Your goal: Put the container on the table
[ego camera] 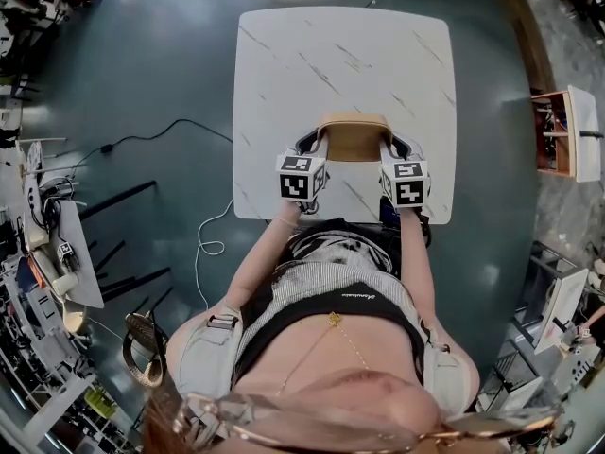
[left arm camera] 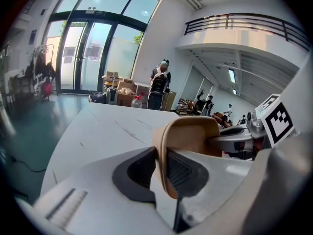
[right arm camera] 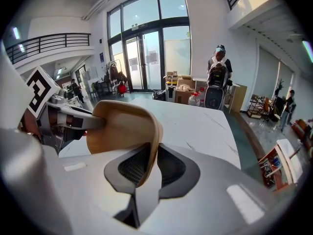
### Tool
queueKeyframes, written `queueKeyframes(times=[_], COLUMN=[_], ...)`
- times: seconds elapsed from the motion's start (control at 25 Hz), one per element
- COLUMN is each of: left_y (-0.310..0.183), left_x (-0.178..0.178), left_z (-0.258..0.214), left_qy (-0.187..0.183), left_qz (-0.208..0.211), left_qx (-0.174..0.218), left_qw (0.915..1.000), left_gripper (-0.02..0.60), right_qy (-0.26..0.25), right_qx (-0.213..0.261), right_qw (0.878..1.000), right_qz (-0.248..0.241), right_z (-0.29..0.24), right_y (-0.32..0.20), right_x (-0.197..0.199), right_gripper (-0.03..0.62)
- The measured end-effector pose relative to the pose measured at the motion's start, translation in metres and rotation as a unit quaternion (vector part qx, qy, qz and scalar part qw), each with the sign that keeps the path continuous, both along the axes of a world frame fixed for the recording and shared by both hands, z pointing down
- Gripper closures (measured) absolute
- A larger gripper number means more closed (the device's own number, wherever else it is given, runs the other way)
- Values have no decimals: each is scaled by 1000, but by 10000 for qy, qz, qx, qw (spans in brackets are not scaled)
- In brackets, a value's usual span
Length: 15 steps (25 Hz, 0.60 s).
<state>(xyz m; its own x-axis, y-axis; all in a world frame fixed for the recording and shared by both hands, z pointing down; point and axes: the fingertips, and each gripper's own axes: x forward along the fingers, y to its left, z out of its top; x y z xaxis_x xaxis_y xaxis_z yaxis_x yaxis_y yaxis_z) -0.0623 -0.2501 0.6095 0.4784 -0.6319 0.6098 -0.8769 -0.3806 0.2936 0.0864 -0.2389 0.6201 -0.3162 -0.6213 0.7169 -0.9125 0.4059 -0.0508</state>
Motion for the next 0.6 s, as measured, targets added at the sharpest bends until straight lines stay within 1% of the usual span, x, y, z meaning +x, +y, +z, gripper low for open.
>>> queueKeyframes(times=[0.24, 0.6], left_y=[3, -1], left_x=[1, 2], left_z=[23, 68], left_qy=[-2, -125], left_qz=[-57, -86], left_qx=[-327, -826], left_qw=[9994, 9965], left_gripper=[540, 540], right_qy=[110, 257], right_qx=[-343, -832], right_qw=[9994, 9962], right_qz=[-2, 30], right_z=[26, 71], right_y=[2, -3], right_x=[1, 3], right_gripper=[520, 525])
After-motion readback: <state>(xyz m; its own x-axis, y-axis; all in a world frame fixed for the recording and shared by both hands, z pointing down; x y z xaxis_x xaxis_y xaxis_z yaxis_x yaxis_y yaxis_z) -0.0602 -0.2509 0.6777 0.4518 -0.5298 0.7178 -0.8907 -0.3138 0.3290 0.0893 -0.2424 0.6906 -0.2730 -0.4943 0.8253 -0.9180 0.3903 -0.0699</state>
